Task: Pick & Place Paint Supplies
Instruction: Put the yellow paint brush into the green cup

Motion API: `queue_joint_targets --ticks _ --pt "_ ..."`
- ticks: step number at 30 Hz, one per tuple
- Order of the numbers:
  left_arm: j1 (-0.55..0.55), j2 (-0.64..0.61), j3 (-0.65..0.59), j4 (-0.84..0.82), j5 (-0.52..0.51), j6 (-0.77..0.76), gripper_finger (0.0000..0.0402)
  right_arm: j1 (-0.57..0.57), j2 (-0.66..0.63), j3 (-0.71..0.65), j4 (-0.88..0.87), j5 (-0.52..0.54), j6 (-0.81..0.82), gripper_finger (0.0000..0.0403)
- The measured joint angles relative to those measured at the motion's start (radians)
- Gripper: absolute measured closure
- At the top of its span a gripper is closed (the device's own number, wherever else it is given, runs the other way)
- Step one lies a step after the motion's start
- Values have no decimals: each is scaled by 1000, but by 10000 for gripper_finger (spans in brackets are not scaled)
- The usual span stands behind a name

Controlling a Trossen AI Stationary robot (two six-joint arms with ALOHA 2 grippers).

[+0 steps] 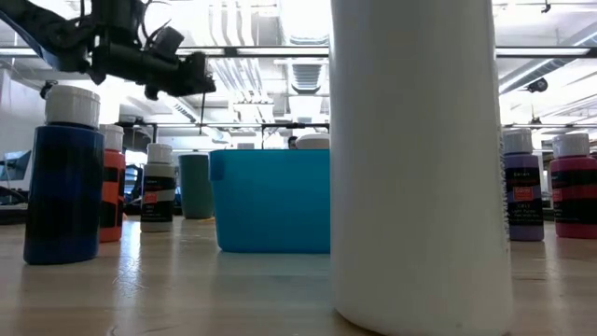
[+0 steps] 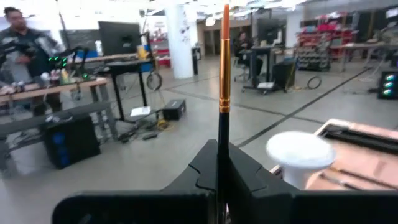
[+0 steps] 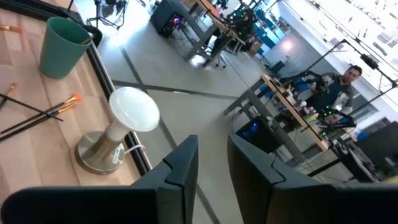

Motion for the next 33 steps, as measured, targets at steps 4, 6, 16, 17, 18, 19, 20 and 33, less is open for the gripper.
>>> queue_joint_targets --ticks 4,6,16,17,18,19,20,33 --pt "34 11 -27 32 0 -24 391 -17 0 -7 7 -1 0 318" --pt "48 21 -43 48 1 -35 391 -25 0 -8 18 -5 0 311" --pt "85 90 -104 162 34 -77 391 -74 2 -9 29 -62 10 277" --pt "86 101 -104 168 34 -76 391 -78 2 -9 29 -75 16 275" --pt "86 111 -104 176 35 -74 391 -84 2 -9 31 -88 23 273" --pt "87 123 -104 182 35 -72 391 -89 2 -9 32 -103 27 271" --pt "90 133 -104 192 36 -72 391 -93 2 -9 32 -115 31 269" --pt "99 274 -104 265 51 -113 391 -122 2 -17 33 -128 44 249"
